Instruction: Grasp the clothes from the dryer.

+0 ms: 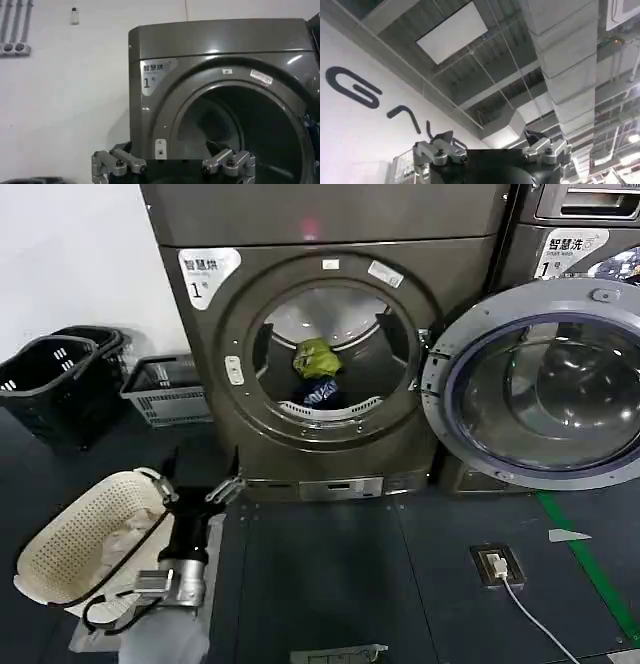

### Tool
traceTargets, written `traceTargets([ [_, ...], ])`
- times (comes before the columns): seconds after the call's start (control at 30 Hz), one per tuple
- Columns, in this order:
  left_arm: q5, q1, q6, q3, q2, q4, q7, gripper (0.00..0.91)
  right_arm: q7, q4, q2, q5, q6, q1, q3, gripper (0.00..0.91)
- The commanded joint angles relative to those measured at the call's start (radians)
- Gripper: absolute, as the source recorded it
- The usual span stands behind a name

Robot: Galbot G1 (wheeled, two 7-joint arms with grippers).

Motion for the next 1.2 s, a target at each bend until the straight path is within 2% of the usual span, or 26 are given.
traceTargets([
  [0.03, 0.001, 0.0, 0.0, 0.0, 0.0, 0.002, 0.0, 0.907, -0.001, 0.001, 0.002, -0.001, 0.001, 0.001, -0.002, 0.907],
  [1.2, 0.004, 0.003, -0.002, 0.001, -0.001, 0.0, -0.002, 0.907, -0.004, 0.017, 0.015, -0.003, 0.01, 0.006, -0.02, 0.907],
])
